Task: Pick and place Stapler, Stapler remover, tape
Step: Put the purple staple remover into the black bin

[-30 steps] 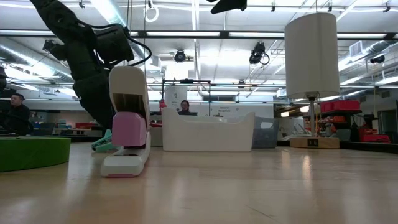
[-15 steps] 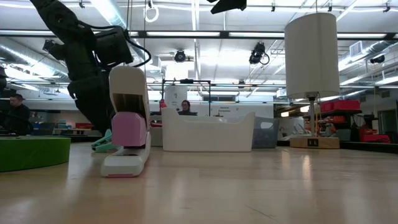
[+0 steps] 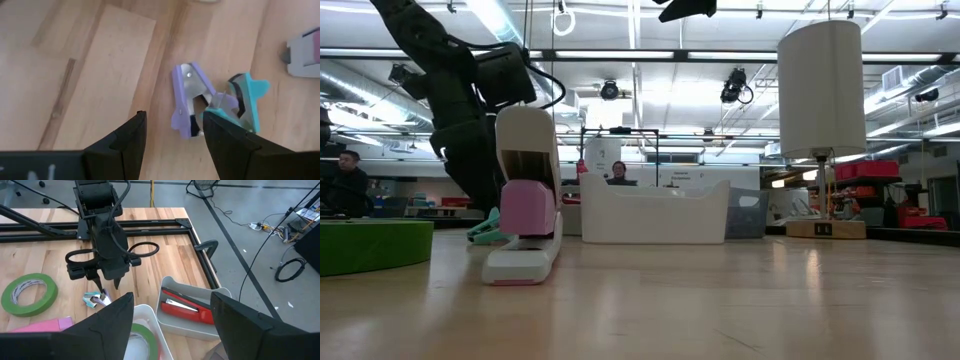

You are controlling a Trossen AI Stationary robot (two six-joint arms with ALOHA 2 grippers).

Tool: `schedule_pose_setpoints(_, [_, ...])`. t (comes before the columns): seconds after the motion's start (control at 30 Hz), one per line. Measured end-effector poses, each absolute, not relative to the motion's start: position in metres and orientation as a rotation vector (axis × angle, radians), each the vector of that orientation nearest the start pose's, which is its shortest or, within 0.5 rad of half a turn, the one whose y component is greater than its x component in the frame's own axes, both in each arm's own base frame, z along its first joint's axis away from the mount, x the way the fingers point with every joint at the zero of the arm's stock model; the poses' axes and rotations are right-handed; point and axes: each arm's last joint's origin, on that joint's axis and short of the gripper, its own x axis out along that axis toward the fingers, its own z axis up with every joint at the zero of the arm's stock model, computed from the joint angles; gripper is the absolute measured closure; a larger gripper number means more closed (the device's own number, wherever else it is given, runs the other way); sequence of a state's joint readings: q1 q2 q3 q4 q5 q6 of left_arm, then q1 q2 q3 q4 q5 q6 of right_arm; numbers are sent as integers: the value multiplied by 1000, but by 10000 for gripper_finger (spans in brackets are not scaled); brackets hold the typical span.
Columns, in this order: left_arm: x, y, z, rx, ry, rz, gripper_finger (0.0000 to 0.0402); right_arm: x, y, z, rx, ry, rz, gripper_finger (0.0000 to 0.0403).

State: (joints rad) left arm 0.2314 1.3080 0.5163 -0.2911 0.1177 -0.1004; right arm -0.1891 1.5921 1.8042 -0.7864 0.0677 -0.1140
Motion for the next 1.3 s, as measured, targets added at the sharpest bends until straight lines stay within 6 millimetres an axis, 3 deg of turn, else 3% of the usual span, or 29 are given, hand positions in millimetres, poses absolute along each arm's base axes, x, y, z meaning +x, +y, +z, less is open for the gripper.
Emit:
schedule_pose_setpoints(0.77, [212,46,134,-318,1060,142,208,327,-65,425,-76,588,-216,140])
schedule_pose_setpoints(1.3, [212,46,134,-365,1057,162,331,327,-65,425,-76,588,-216,140])
